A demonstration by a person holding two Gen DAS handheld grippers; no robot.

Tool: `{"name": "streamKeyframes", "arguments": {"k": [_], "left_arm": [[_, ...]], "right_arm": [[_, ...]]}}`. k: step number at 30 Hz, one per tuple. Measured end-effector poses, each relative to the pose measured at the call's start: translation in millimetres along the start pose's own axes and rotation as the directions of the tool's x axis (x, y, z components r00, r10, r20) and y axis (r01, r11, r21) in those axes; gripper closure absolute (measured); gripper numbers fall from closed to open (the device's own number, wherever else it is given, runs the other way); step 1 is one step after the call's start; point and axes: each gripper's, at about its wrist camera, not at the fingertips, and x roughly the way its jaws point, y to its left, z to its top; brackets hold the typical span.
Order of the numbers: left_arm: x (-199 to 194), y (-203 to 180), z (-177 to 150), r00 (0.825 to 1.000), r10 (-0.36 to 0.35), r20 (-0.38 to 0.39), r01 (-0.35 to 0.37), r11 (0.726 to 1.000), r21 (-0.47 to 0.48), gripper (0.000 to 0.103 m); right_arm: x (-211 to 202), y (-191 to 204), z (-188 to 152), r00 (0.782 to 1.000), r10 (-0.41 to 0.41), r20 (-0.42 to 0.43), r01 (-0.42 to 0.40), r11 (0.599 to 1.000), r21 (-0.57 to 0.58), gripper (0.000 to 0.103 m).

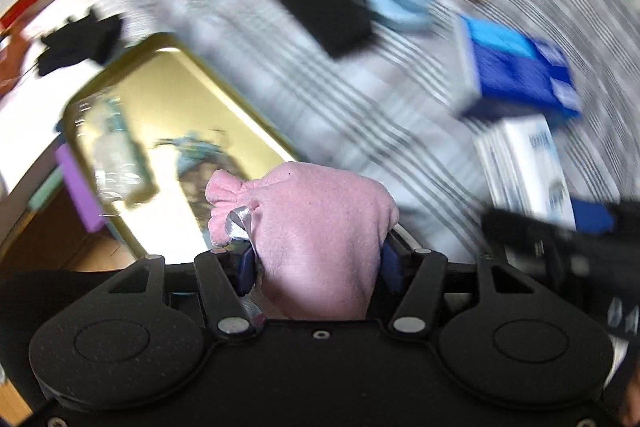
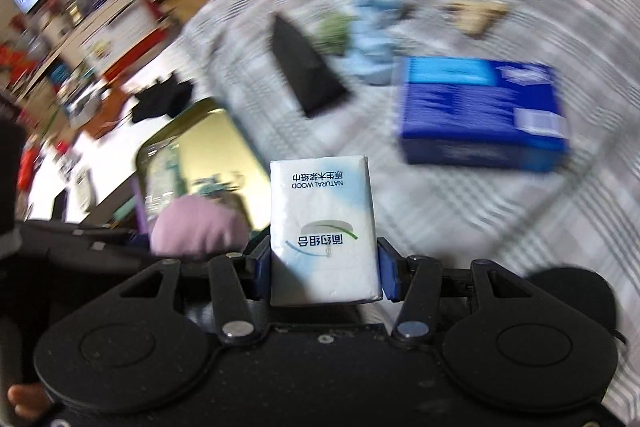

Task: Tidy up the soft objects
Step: 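Carry both items to the tray and release the pink bag from left tool, then lower the white tissue pack into the tray and open the right tool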

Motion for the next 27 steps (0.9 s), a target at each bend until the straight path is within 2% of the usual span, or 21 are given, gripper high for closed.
{"name": "streamKeyframes", "arguments": {"k": [5,13,18,19,20,21,27], "left_arm": [[9,50,27,0.993,0.110,0.044,-0.103,0.985,-0.137,0.047],[32,114,68,0.982,0.189,0.016,-0.178,0.949,-0.261,0.047],[44,138,84,0.980,0.197,-0.005,-0.189,0.930,-0.315,0.043],[45,141,85,0.980,0.199,-0.011,-0.192,0.927,-0.324,0.038],[48,143,87,0.978,0.208,-0.017,-0.201,0.921,-0.333,0.032],[49,144,87,0.977,0.214,-0.019,-0.208,0.917,-0.339,0.031],[50,147,85,0.977,0.212,-0.028,-0.209,0.914,-0.349,0.030]], "right_arm": [[30,51,26,1.000,0.002,-0.022,-0.004,0.994,-0.113,0.052],[79,112,64,0.998,-0.032,-0.047,0.020,0.973,-0.231,0.052],[103,130,78,0.998,-0.031,-0.057,0.015,0.966,-0.257,0.051],[107,132,80,0.998,-0.027,-0.061,0.010,0.966,-0.259,0.049],[112,135,82,0.998,-0.024,-0.063,0.007,0.966,-0.259,0.035],[114,134,81,0.998,-0.023,-0.065,0.005,0.967,-0.256,0.030],[128,134,80,0.994,-0.056,-0.095,0.030,0.967,-0.253,0.030]]}}
